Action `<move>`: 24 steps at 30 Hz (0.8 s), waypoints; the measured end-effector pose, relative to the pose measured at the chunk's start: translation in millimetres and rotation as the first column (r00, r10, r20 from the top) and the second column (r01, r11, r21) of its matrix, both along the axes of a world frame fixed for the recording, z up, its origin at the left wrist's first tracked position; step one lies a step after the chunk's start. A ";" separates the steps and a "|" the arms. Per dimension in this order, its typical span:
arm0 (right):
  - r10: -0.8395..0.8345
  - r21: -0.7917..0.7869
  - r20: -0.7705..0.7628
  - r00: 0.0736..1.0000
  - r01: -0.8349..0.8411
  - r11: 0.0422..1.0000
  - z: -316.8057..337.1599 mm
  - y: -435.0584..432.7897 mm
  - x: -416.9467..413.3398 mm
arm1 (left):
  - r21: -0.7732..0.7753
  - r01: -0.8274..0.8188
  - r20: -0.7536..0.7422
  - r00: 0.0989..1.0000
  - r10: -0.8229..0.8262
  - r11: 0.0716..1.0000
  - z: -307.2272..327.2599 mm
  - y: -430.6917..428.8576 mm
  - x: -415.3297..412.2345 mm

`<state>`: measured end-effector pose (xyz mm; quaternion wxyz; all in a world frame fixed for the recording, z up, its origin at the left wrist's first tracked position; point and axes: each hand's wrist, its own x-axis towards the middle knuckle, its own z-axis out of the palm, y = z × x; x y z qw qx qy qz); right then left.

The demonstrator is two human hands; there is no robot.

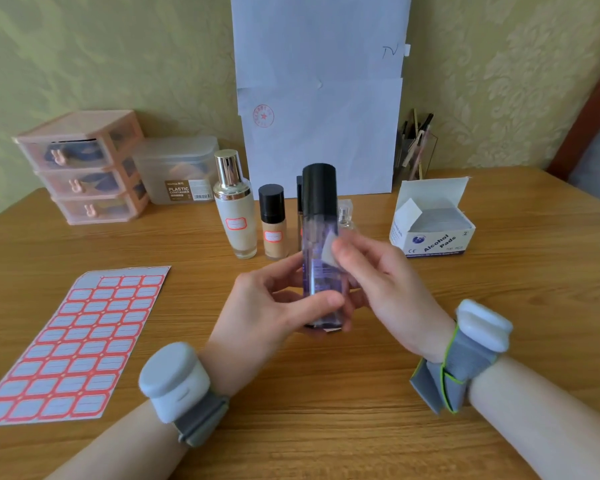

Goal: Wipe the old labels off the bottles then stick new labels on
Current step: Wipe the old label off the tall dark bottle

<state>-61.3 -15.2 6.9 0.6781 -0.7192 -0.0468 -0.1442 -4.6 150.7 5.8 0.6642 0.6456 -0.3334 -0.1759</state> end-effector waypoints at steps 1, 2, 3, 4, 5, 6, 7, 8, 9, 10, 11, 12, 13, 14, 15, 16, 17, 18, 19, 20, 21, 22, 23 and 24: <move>0.037 -0.003 -0.002 0.999 -0.037 0.999 0.4 -0.2 -0.2 | -0.007 0.007 -0.020 1.000 -0.007 1.000 1.0 0.2 0.3; 0.050 -0.014 -0.003 0.999 -0.050 0.999 0.3 0.1 -0.4 | 0.000 0.006 -0.012 1.000 -0.006 1.000 0.1 0.1 0.4; 0.035 -0.034 -0.003 0.999 -0.035 0.999 0.1 0.5 -0.4 | 0.023 -0.010 0.023 1.000 0.009 1.000 -1.5 -0.1 0.6; -0.002 -0.047 0.003 1.000 0.002 0.999 -0.9 1.1 0.2 | 0.055 -0.029 0.075 0.997 0.025 0.998 -2.9 -0.6 0.5; -0.048 -0.045 0.011 0.999 0.048 0.998 -1.1 1.2 0.8 | 0.082 -0.043 0.115 0.993 0.034 0.996 -3.8 -1.2 0.5; -0.083 -0.030 0.013 0.996 0.083 0.996 -1.4 0.8 1.3 | 0.089 -0.044 0.129 0.991 0.032 0.995 -4.8 -2.0 0.4; -0.096 -0.018 0.010 0.995 0.096 0.995 -1.7 0.2 1.7 | 0.075 -0.032 0.111 0.994 0.023 0.997 -5.2 -3.0 0.1; -0.095 -0.025 0.008 0.995 0.095 0.995 -1.6 -0.4 1.8 | 0.050 -0.015 0.081 0.997 0.011 0.999 -5.1 -3.5 0.0; -0.094 -0.056 0.014 0.995 0.095 0.994 -0.9 -0.4 1.5 | 0.021 -0.007 0.049 0.999 0.006 1.000 -5.0 -3.3 0.6; -0.110 -0.113 0.026 0.994 0.113 0.987 -0.2 -0.7 0.6 | -0.003 -0.011 0.022 1.000 0.011 1.000 -5.3 -3.2 2.0; -0.151 -0.179 0.038 0.988 0.155 0.972 1.0 -1.3 -0.5 | -0.020 -0.020 0.002 1.000 0.020 1.000 -5.6 -2.8 3.4; -0.208 -0.236 0.054 0.977 0.215 0.948 2.7 -2.7 -0.9 | -0.031 -0.029 -0.011 1.000 0.029 0.999 -5.9 -2.2 4.7; -0.267 -0.267 0.077 0.961 0.278 0.923 3.6 -4.9 -0.7 | -0.032 -0.033 -0.020 0.999 0.032 0.999 -6.1 -2.1 5.1; -0.313 -0.264 0.107 0.944 0.331 0.906 4.2 -6.8 0.1 | -0.020 -0.028 -0.023 0.999 0.028 0.999 -7.0 -2.5 4.6; -0.341 -0.231 0.136 0.930 0.364 0.902 5.5 -8.0 0.7 | 0.008 -0.014 -0.019 1.000 0.015 1.000 -7.7 -3.3 3.2; -0.360 -0.195 0.160 0.919 0.387 0.901 6.5 -9.0 1.4 | 0.042 0.005 -0.008 1.000 -0.005 0.999 -8.9 -4.8 1.4; -0.378 -0.172 0.177 0.909 0.407 0.897 7.6 -9.8 1.6 | 0.067 0.024 0.000 1.000 -0.024 0.997 -10.3 -6.2 -0.4; -0.384 -0.165 0.183 0.905 0.413 0.896 8.2 -10.4 1.8 | 0.076 0.033 0.001 0.999 -0.033 0.997 -10.8 -7.2 -1.7; -0.365 -0.155 0.177 0.914 0.392 0.907 8.3 -10.7 1.6 | 0.070 0.030 -0.002 1.000 -0.030 0.997 -11.1 -7.2 -2.1; -0.319 -0.144 0.155 0.935 0.340 0.929 7.6 -11.1 0.9 | 0.056 0.017 -0.007 1.000 -0.017 0.998 -10.9 -6.6 -1.1; -0.265 -0.151 0.122 0.957 0.282 0.948 6.5 -10.9 0.6 | 0.045 0.004 -0.009 1.000 -0.003 0.999 -10.1 -5.4 0.5; -0.226 -0.182 0.095 0.969 0.240 0.953 5.5 -10.0 0.4 | 0.039 -0.001 -0.005 1.000 0.001 0.999 -9.3 -4.1 1.9; -0.210 -0.217 0.083 0.974 0.224 0.950 5.0 -8.9 0.4 | 0.042 0.003 0.007 1.000 -0.003 0.999 -8.6 -3.2 2.9; -0.216 -0.222 0.090 0.972 0.231 0.947 4.9 -8.3 0.7 | 0.054 0.008 0.021 1.000 -0.009 0.999 -8.5 -2.7 2.8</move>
